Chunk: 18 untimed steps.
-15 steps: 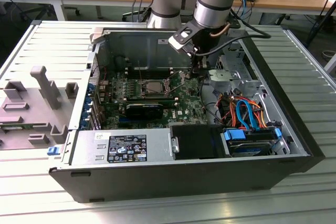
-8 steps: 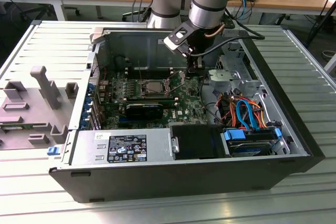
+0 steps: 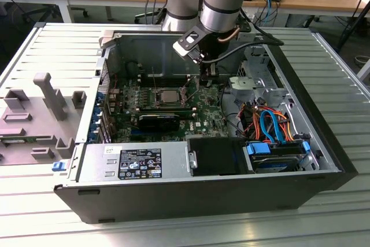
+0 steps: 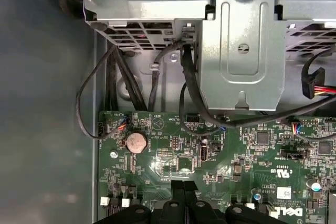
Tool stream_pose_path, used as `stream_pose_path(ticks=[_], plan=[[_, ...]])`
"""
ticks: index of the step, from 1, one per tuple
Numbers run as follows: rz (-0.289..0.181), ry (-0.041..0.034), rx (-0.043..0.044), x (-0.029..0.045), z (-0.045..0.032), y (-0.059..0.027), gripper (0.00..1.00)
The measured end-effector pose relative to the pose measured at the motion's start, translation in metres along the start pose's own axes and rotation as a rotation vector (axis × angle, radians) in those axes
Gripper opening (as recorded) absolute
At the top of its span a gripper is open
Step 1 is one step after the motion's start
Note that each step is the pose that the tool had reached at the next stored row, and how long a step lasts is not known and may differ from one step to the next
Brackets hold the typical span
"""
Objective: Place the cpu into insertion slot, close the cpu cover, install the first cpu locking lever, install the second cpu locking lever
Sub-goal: 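Close the cpu cover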
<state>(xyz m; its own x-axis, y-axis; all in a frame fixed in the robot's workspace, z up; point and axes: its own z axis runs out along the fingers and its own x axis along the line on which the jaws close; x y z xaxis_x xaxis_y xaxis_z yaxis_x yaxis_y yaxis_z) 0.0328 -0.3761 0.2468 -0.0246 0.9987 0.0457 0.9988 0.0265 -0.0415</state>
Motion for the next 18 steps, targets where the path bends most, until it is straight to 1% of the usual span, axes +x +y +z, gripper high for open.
stream_pose_path(ticks=[4,11,18], plan=[[-0.001,-0.0002,0.0001,0.0002,0.0013,-0.0091,0.11],[-0.002,-0.0002,0.0001,0.0004,0.0026,-0.0189,0.11],[-0.002,-0.0001,0.0001,0.0007,0.0033,-0.0304,0.11]])
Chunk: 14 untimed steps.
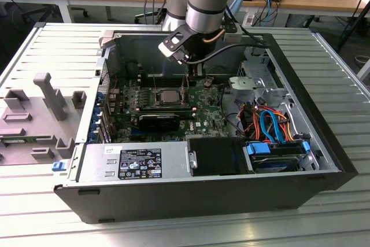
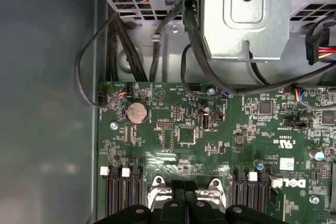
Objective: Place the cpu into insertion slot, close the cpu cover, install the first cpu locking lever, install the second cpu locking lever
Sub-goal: 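Close the cpu cover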
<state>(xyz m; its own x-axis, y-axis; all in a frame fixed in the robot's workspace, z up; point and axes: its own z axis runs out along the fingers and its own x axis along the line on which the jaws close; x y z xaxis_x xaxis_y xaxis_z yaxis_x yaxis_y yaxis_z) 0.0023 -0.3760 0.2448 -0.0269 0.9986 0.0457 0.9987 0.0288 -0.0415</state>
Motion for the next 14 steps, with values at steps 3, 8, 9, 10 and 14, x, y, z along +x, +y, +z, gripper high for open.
stream_pose_path(ticks=[3,8,9,10,14], plan=[[0.000,-0.0001,0.0000,0.0001,0.0002,-0.0049,0.11],[0.000,0.0000,0.0000,0.0003,0.0005,-0.0090,0.11],[0.000,-0.0001,0.0000,0.0003,0.0006,-0.0098,0.11],[0.000,0.0000,0.0000,0.0003,0.0008,-0.0111,0.11],[0.000,0.0000,0.0000,0.0004,0.0020,-0.0153,0.11]])
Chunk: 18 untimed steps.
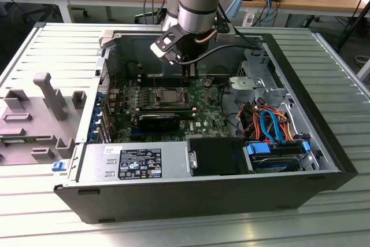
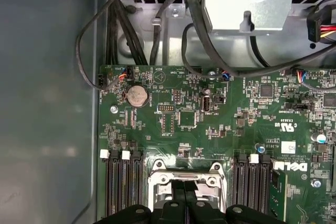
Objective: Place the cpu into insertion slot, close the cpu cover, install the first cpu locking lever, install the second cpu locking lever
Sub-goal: 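Close the cpu cover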
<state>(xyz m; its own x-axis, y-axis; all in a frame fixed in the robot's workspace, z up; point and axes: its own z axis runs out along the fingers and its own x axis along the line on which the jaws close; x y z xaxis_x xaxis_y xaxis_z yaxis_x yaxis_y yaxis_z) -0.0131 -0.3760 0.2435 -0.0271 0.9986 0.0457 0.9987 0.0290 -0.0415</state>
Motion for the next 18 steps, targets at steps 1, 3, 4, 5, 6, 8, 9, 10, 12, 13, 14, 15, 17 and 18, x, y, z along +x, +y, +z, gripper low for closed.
stream_pose_path(ticks=[1,3,4,5,6,8,9,10,12,13,14,15,17,18], plan=[[0.000,-0.0001,0.0001,0.0000,0.0002,-0.0011,0.11],[0.000,-0.0001,0.0000,0.0000,0.0006,-0.0033,0.11],[0.000,0.0000,0.0000,0.0001,0.0008,-0.0045,0.11],[0.000,-0.0001,0.0000,0.0001,0.0008,-0.0047,0.11],[0.000,-0.0001,0.0001,0.0001,0.0008,-0.0047,0.11],[0.000,-0.0001,0.0000,0.0001,0.0008,-0.0048,0.11],[0.000,0.0000,0.0000,0.0001,0.0008,-0.0049,0.11],[0.000,0.0000,0.0000,0.0001,0.0008,-0.0049,0.11],[0.000,0.0000,0.0000,0.0001,0.0009,-0.0056,0.11],[0.000,0.0001,0.0000,0.0002,0.0009,-0.0063,0.11],[0.000,0.0001,0.0000,0.0002,0.0010,-0.0072,0.11],[0.000,0.0001,0.0000,0.0002,0.0011,-0.0082,0.11],[0.000,0.0000,0.0000,0.0002,0.0013,-0.0104,0.11],[0.000,-0.0001,0.0000,0.0003,0.0014,-0.0116,0.11]])
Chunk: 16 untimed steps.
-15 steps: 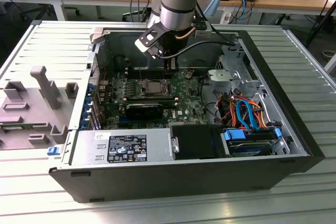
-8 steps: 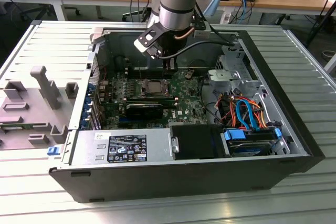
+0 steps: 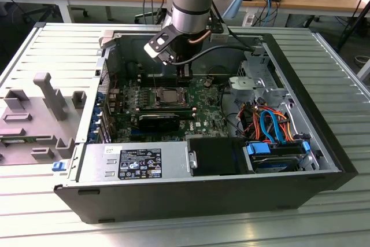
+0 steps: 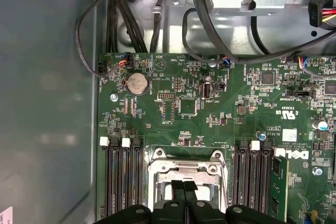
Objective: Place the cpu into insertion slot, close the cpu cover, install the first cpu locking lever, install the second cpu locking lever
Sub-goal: 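Close the cpu cover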
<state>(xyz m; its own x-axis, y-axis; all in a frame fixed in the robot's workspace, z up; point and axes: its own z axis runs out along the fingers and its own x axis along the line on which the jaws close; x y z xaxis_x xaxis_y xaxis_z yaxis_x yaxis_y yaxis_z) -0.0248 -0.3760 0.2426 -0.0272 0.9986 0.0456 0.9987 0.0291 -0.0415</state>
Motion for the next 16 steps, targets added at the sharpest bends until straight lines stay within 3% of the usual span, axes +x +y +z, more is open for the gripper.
stream_pose_path(ticks=[16], plan=[[0.000,0.0000,0.0000,0.0004,0.0024,-0.0154,0.11]])
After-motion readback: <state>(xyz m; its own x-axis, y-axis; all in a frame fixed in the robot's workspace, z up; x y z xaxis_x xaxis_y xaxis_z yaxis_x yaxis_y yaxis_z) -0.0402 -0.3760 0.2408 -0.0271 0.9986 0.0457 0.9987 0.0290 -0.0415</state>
